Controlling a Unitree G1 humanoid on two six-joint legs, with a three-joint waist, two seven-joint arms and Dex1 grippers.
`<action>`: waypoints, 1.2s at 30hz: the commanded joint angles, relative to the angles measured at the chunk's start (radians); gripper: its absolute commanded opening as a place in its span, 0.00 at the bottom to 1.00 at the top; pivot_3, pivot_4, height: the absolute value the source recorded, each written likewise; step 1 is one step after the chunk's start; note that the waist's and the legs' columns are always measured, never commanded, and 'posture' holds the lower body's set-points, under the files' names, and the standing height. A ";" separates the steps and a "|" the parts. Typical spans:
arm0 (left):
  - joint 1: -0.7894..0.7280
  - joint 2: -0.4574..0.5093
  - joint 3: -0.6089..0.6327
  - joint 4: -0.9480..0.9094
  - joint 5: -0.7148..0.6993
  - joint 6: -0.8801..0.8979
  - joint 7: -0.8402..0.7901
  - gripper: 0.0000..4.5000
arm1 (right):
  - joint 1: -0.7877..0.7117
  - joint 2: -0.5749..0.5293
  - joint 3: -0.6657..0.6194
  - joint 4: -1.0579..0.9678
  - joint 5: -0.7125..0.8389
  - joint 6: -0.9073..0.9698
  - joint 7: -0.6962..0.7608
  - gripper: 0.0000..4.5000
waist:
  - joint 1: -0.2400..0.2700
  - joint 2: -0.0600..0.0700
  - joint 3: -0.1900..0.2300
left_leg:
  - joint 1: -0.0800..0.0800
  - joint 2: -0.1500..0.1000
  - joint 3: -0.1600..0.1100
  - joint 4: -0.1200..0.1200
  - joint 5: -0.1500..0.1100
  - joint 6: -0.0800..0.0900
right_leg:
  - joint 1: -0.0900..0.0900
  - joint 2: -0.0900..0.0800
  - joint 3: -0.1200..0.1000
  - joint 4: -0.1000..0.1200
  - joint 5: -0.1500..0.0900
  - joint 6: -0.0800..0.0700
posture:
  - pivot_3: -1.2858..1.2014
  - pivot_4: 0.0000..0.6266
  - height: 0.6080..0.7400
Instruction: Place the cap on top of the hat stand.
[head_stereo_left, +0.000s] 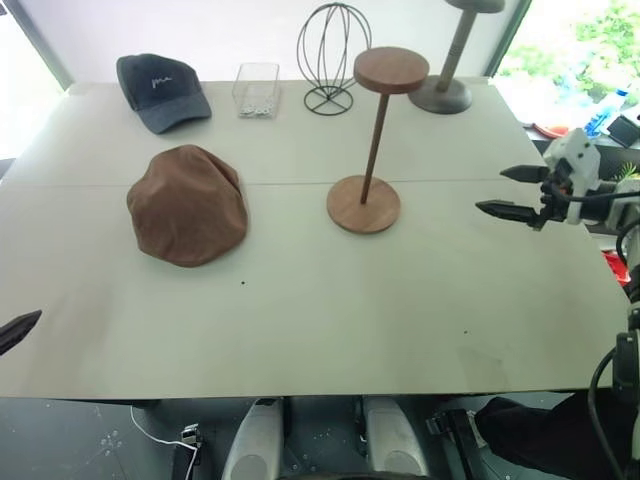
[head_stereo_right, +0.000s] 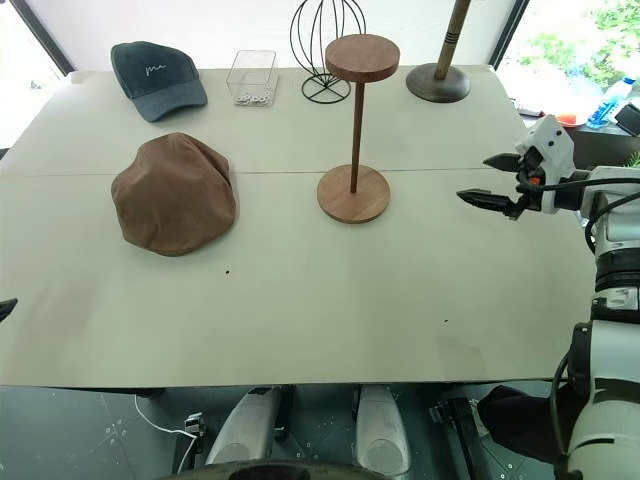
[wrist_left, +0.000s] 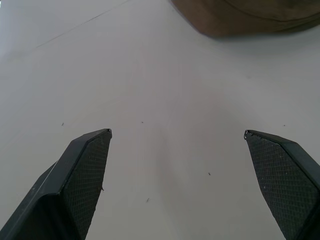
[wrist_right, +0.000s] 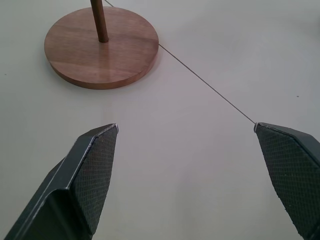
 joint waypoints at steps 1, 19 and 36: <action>0.002 0.001 0.038 -0.015 0.000 -0.009 -0.004 0.99 | -0.034 -0.010 -0.017 0.009 -0.001 -0.027 0.003 1.00 | -0.001 0.000 0.000 | 0.000 0.000 0.000 0.000 0.000 0.000 | 0.000 0.000 0.000 0.000 0.000 0.000 | 0.52 0.24 1.00; -0.189 0.064 -0.063 -0.088 -0.011 0.011 0.009 0.99 | -0.071 -0.025 -0.018 -0.046 0.028 0.002 0.088 1.00 | -0.011 0.000 0.000 | 0.001 0.000 0.001 0.003 0.000 0.000 | 0.001 0.002 0.000 0.003 0.000 0.000 | 0.52 0.24 1.00; -0.389 0.161 -0.553 0.047 0.370 -0.659 -0.028 0.99 | 0.219 -0.148 -0.137 -1.061 0.437 0.540 0.149 1.00 | -0.016 0.001 0.000 | 0.001 0.003 0.004 0.004 0.000 0.001 | 0.001 0.003 0.000 0.004 0.001 -0.001 | 0.52 0.24 1.00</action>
